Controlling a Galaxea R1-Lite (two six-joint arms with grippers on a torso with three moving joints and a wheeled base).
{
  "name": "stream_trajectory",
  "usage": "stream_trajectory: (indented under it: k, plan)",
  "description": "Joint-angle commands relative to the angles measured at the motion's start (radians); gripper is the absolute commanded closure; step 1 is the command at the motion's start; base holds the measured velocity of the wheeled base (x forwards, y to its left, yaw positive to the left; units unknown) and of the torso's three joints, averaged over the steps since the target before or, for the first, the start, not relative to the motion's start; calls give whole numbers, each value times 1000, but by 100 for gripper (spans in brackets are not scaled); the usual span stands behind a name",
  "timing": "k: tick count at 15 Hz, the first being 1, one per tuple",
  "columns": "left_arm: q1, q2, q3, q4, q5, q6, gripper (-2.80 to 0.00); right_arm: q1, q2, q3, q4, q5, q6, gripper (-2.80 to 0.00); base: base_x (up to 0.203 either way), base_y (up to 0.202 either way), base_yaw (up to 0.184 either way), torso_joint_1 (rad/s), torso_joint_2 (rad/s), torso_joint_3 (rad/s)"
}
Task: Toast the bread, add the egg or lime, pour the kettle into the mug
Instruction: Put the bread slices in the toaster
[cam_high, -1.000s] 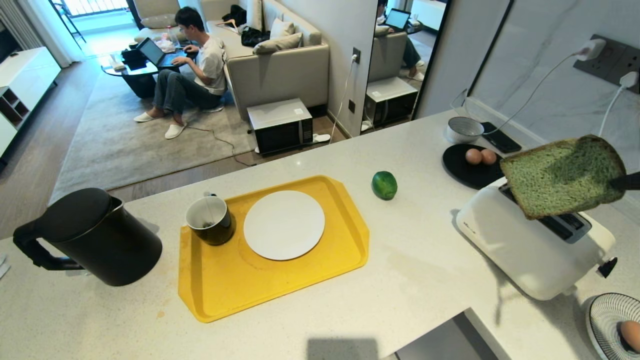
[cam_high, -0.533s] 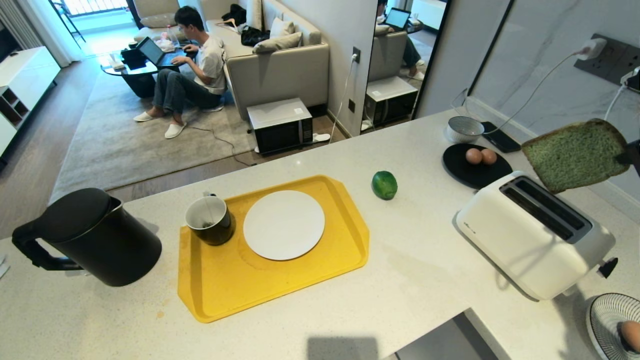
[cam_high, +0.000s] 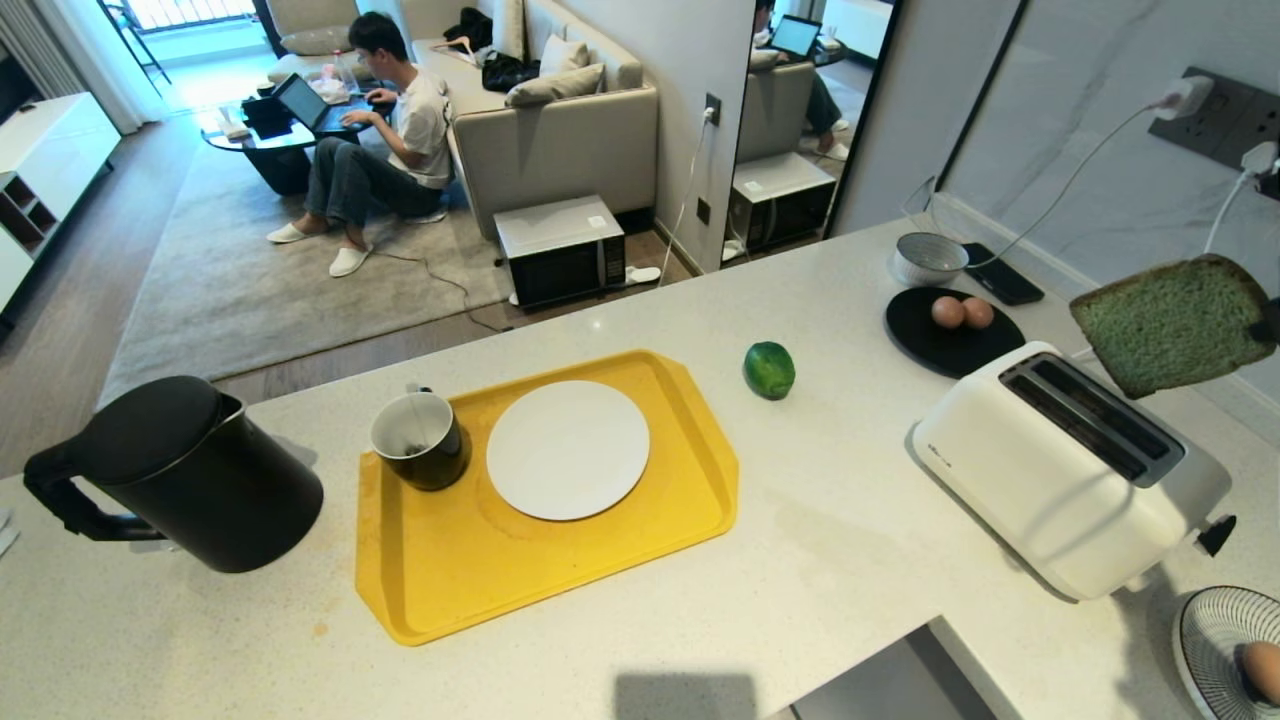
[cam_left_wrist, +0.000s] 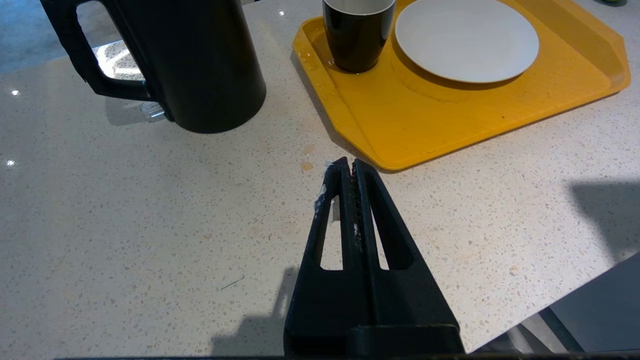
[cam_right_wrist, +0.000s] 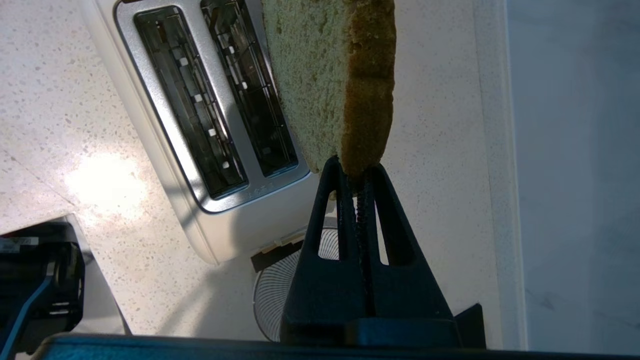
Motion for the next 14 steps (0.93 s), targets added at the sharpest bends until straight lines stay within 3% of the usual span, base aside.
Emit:
stream_trajectory:
  k: [1, 14]
  plan:
    - [0, -1, 0, 0, 0, 0, 0, -1, 1, 18, 4, -1, -4, 0, 0, 0, 0, 0, 0, 0]
    - [0, -1, 0, 0, 0, 0, 0, -32, 4, 101, 4, -1, -22, 0, 0, 0, 0, 0, 0, 0]
